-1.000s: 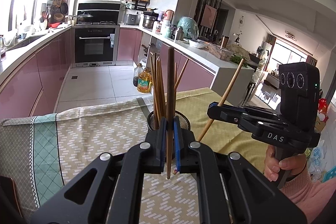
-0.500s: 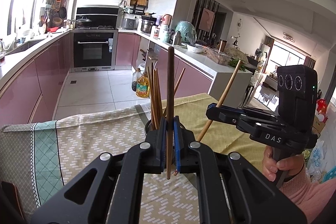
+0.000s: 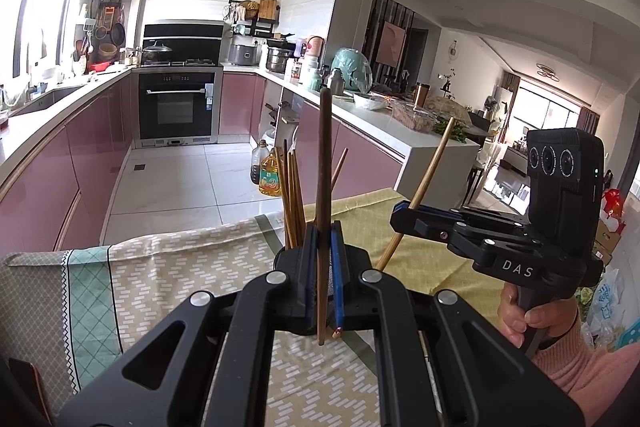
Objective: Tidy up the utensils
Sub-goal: 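Hold both chopsticks upright in the mesh cup, pushing them down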
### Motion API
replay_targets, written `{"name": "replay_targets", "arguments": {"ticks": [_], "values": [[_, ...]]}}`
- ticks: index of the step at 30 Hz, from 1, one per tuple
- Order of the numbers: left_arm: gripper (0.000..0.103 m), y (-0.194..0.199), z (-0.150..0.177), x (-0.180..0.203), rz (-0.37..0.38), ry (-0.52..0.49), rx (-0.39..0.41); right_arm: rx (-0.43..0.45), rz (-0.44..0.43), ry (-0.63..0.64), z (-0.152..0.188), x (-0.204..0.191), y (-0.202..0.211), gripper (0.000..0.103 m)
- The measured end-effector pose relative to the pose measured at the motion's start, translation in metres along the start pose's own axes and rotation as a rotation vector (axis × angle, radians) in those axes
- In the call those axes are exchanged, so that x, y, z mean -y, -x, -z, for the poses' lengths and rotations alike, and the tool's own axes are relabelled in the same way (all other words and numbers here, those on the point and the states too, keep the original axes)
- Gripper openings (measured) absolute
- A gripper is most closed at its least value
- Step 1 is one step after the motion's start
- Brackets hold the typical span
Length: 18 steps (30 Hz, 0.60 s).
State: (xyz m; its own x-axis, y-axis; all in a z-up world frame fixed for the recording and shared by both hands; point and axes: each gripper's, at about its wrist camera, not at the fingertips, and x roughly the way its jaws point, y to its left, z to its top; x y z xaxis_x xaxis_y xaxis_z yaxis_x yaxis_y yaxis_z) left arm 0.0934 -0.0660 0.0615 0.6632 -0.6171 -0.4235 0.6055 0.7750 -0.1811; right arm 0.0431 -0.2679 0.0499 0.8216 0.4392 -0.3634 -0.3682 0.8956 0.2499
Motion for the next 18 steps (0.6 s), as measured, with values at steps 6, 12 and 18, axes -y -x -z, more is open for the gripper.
{"name": "replay_targets", "arguments": {"ticks": [6, 12, 18], "values": [[0.007, 0.001, -0.007, 0.006, -0.004, -0.021, 0.020, 0.007, -0.002, 0.009, -0.005, -0.001, 0.000, 0.006], [0.007, 0.002, -0.012, 0.009, -0.004, -0.029, 0.031, 0.011, -0.002, 0.015, -0.010, 0.001, 0.000, 0.006], [0.007, 0.001, -0.014, 0.009, -0.008, -0.029, 0.033, 0.016, -0.003, 0.022, -0.015, 0.002, 0.000, 0.006]]}}
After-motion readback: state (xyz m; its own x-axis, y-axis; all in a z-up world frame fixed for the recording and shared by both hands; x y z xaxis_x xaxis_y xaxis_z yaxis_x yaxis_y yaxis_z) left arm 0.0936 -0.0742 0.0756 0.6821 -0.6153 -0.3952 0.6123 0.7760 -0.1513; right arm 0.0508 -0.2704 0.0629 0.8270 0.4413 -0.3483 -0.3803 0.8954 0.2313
